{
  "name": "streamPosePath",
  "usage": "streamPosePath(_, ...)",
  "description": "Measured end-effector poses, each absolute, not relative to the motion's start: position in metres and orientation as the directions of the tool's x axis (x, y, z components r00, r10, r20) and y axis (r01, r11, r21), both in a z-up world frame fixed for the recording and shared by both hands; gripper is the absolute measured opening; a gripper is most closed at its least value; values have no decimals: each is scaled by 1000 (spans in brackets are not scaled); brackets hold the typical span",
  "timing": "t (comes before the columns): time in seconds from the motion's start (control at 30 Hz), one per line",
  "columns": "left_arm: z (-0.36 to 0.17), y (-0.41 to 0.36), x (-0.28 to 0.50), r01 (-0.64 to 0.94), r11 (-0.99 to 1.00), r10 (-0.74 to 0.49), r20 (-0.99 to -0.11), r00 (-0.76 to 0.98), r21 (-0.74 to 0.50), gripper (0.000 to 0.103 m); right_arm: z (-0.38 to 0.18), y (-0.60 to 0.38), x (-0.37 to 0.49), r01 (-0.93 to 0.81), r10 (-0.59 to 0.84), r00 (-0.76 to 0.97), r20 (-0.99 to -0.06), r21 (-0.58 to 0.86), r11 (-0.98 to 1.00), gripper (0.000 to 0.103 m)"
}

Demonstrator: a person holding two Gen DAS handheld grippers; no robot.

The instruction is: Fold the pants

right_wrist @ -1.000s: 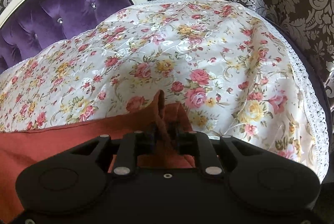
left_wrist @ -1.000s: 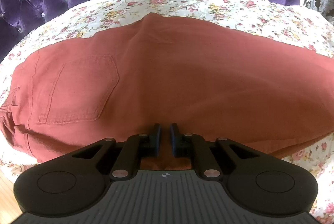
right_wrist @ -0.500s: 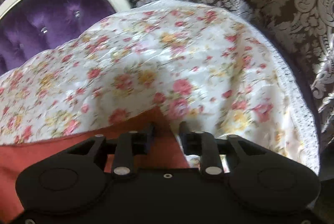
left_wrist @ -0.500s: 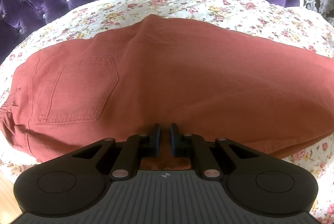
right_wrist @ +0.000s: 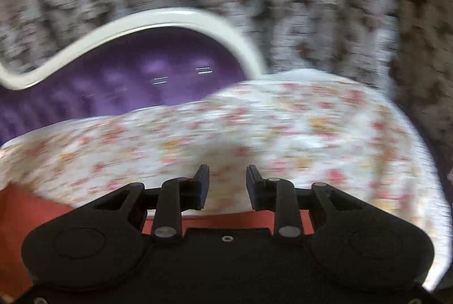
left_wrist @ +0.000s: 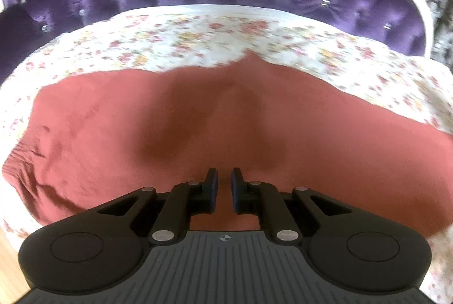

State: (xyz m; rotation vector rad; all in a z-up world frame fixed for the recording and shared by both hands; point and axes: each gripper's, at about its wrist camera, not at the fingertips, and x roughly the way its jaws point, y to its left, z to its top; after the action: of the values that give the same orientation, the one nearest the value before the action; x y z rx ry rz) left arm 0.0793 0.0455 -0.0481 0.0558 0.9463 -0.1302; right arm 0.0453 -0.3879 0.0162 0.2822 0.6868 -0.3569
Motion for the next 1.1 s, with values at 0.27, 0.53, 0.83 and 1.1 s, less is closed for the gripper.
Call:
streamPosePath(0.27, -64, 84, 82, 93, 995, -78, -839, 538, -33, 12, 3, -278, 107, 51, 118, 742, -660, 232, 971, 39)
streamPosePath(0.53, -66, 91, 61, 119, 993, -71, -837, 542, -8, 12, -55, -204, 148, -93, 229, 625, -746, 221, 971, 38)
streamPosePath(0.83, -47, 93, 50, 118, 993, -82, -815, 574, -17, 12, -57, -226, 151, 37, 196, 666, -719, 294, 955, 34)
streamPosePath(1.1, -23, 23, 51, 272, 961, -205, -788, 580, -49, 12, -16, -311, 76, 177, 88, 726, -682, 309, 934, 39)
